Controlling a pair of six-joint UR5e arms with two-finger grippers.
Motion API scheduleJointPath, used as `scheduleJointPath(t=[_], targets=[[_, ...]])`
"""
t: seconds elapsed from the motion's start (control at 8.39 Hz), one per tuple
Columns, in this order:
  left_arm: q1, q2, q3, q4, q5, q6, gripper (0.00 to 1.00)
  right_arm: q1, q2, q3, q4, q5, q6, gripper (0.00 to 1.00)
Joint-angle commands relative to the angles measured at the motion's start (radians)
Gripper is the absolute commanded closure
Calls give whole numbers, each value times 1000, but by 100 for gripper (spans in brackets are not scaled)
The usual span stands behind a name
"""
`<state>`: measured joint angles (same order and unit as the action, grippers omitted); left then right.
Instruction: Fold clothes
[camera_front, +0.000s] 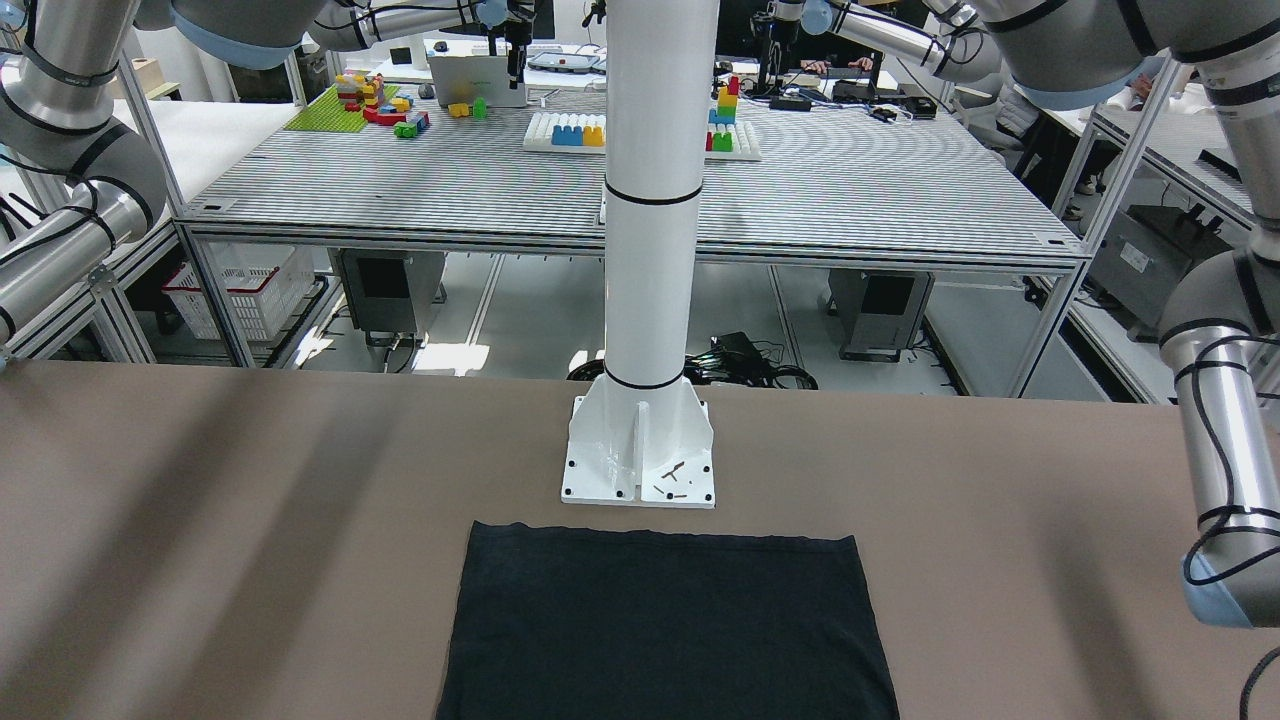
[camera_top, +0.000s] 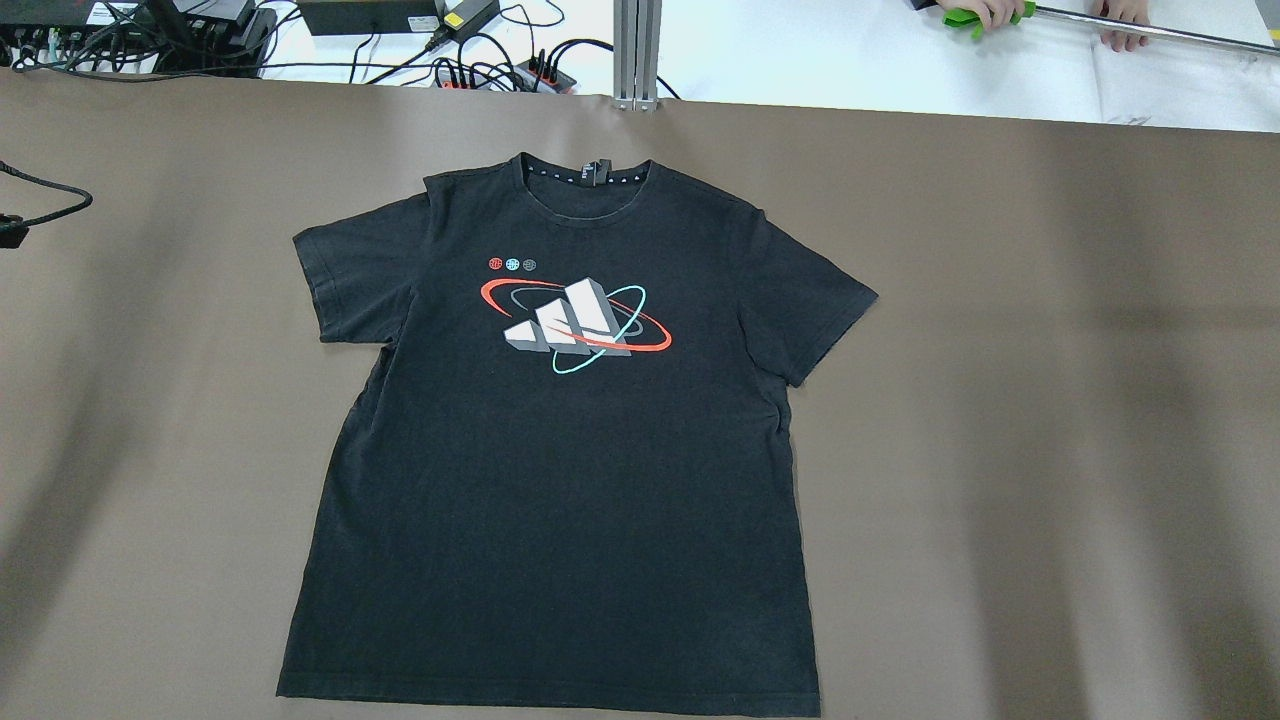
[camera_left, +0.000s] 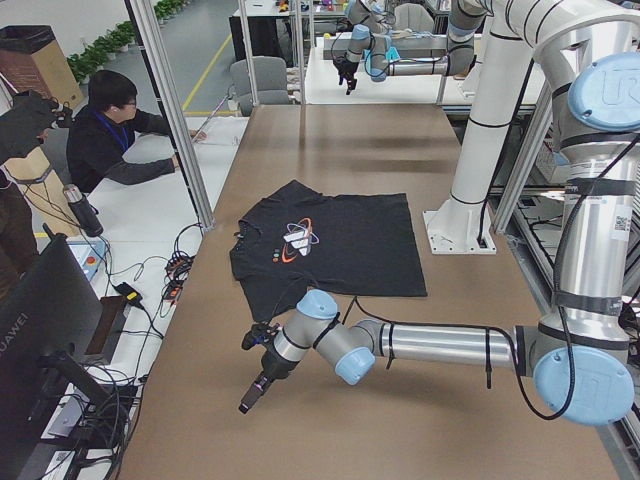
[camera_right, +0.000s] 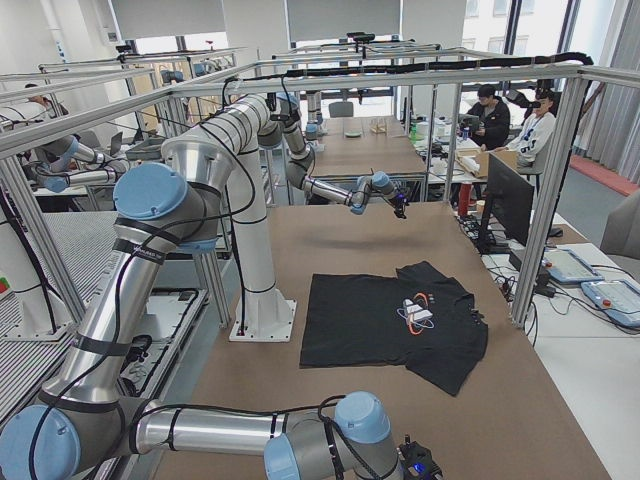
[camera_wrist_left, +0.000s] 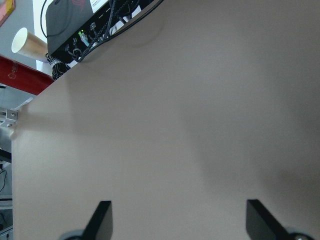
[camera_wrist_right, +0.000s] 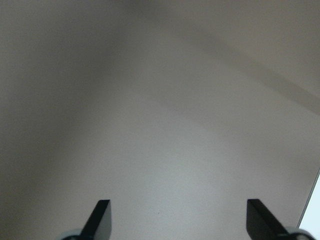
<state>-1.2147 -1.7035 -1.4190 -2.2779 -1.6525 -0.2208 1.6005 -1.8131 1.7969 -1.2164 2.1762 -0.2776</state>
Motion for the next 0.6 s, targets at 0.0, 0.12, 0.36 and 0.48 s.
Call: scheduleJointPath(t=[0.0, 0.12, 0.36, 0.48], targets=[[1, 4, 2, 0, 6, 11, 6, -1, 1, -1, -2, -1, 0, 5], [3, 2, 3, -2, 3, 8, 6, -1, 3, -1, -2, -1, 0, 5], [3, 1, 9, 1, 6, 3, 6, -1, 1, -1, -2, 1, 0, 5], [4, -2, 28, 0, 7, 1, 6, -1, 3, -1, -2, 1, 0, 5]])
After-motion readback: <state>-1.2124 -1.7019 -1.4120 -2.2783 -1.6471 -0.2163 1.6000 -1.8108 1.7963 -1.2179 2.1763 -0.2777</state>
